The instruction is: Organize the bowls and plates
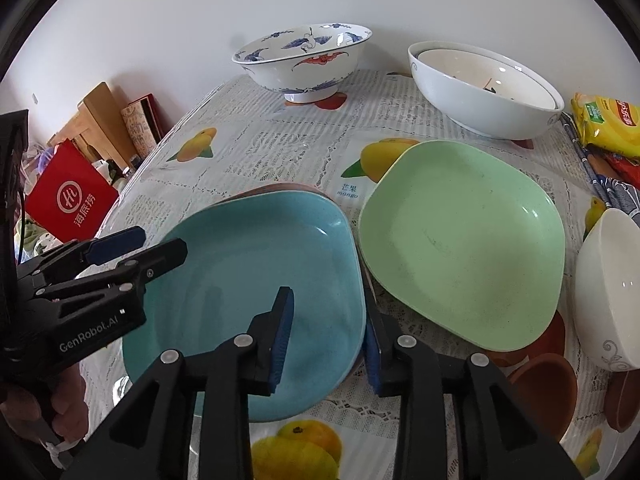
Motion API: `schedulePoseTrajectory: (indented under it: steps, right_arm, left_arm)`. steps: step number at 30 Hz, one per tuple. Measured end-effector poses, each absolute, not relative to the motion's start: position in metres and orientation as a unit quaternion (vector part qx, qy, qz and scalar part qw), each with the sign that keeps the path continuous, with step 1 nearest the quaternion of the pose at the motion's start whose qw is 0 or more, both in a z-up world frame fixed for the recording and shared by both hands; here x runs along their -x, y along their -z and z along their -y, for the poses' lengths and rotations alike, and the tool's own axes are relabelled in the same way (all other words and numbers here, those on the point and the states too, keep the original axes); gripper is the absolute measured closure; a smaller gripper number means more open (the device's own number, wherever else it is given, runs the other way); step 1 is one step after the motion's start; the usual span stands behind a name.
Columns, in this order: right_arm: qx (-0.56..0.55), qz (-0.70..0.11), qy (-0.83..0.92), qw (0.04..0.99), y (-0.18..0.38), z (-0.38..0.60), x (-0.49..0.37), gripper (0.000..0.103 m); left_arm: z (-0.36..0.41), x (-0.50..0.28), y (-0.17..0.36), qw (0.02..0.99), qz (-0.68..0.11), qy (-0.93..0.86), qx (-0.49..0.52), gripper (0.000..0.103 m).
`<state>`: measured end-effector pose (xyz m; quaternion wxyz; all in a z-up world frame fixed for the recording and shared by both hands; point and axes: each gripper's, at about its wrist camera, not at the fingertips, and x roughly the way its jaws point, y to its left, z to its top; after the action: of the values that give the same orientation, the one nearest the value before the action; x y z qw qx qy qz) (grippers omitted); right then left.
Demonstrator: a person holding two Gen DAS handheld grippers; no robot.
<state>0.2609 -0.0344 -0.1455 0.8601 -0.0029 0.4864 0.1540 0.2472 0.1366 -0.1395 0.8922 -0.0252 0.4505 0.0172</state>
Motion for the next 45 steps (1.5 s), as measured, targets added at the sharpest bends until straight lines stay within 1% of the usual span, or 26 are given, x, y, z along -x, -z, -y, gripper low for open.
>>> schedulePoseTrajectory:
  steps: [2, 4, 7, 11, 15, 24, 27, 36, 42, 44, 45]
  right_arm:
    - [-0.001, -0.481, -0.156, 0.863, 0.140, 0.037, -0.257, 0.064]
    - [-0.001, -0.473, -0.149, 0.868, 0.133, 0.040, -0.252, 0.053]
    - [-0.005, -0.462, -0.148, 0.874, 0.124, 0.046, -0.245, 0.051]
    - [-0.011, -0.458, -0.144, 0.877, 0.111, 0.057, -0.235, 0.051]
    - [-0.011, -0.441, -0.124, 0.889, 0.099, 0.078, -0.219, 0.044]
    - [-0.003, -0.427, -0.052, 0.903, 0.078, 0.138, -0.207, 0.043]
    - [0.011, -0.417, -0.023, 0.909, 0.073, 0.152, -0.207, 0.036]
    - [-0.020, -0.430, -0.035, 0.902, 0.077, 0.175, -0.214, 0.036]
    - [-0.037, -0.447, -0.058, 0.892, 0.093, 0.165, -0.227, 0.036]
    - [-0.037, -0.453, -0.061, 0.889, 0.099, 0.159, -0.233, 0.040]
    - [-0.038, -0.456, -0.064, 0.887, 0.102, 0.156, -0.236, 0.045]
  left_arm:
    - [-0.137, -0.243, 0.133, 0.894, -0.448, -0.016, 0.029, 0.037]
    - [-0.138, -0.240, 0.128, 0.894, -0.446, -0.015, 0.033, 0.035]
    - [-0.134, -0.233, 0.119, 0.897, -0.441, -0.023, 0.022, 0.033]
    - [-0.128, -0.221, 0.107, 0.901, -0.433, -0.023, 0.026, 0.026]
    - [-0.120, -0.210, 0.096, 0.905, -0.423, -0.023, 0.034, 0.025]
    - [-0.091, -0.211, 0.081, 0.904, -0.425, -0.025, 0.050, 0.025]
    - [-0.077, -0.219, 0.076, 0.905, -0.424, -0.025, 0.038, 0.025]
    - [-0.037, -0.247, 0.074, 0.904, -0.427, -0.016, -0.004, 0.025]
    - [-0.021, -0.268, 0.088, 0.897, -0.442, 0.000, -0.018, 0.025]
    - [-0.017, -0.276, 0.095, 0.893, -0.449, 0.009, -0.022, 0.025]
    - [-0.015, -0.280, 0.099, 0.891, -0.453, 0.013, -0.023, 0.025]
